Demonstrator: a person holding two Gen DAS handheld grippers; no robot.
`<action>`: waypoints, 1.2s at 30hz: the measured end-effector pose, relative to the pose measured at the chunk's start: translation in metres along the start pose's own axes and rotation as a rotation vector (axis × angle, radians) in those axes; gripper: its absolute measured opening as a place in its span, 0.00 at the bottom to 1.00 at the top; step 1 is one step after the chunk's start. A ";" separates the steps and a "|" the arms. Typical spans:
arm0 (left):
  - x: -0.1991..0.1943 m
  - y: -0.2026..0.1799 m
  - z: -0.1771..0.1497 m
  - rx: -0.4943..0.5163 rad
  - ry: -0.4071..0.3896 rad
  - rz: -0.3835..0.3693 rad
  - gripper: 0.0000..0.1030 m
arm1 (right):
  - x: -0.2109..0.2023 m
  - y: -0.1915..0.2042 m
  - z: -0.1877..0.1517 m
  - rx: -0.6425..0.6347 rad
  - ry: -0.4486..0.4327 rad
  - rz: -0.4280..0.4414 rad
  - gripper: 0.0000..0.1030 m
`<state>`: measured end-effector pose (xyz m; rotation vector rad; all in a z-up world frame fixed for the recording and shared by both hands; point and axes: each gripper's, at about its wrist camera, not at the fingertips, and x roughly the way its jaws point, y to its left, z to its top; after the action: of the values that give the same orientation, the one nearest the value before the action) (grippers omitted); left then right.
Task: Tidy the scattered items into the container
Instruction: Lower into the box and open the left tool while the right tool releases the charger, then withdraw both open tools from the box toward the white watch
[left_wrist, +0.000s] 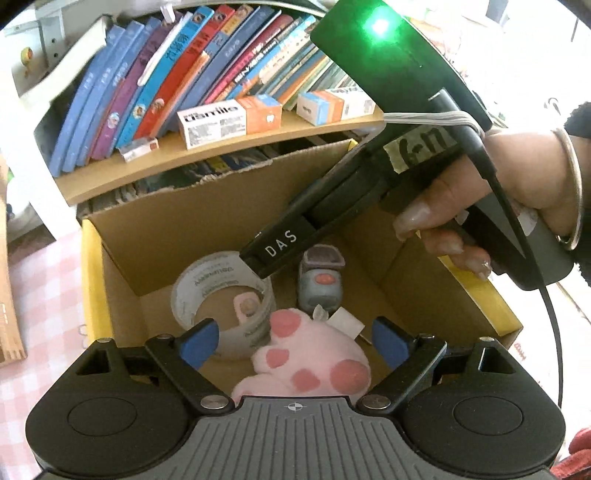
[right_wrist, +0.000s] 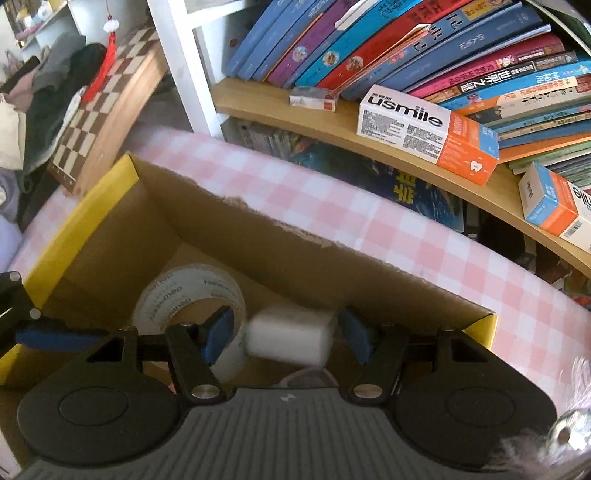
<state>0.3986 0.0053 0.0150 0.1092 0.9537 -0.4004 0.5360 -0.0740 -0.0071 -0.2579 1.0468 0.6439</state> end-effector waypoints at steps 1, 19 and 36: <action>-0.003 0.000 0.000 0.001 -0.006 0.003 0.89 | -0.002 0.001 0.000 0.000 -0.004 -0.001 0.63; -0.075 -0.022 -0.013 0.057 -0.200 0.057 0.89 | -0.091 0.030 -0.024 0.010 -0.214 -0.025 0.67; -0.179 -0.042 -0.072 0.055 -0.370 0.116 0.90 | -0.210 0.078 -0.105 -0.023 -0.411 -0.046 0.67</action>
<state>0.2354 0.0365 0.1223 0.1346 0.5691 -0.3252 0.3421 -0.1413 0.1314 -0.1597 0.6381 0.6344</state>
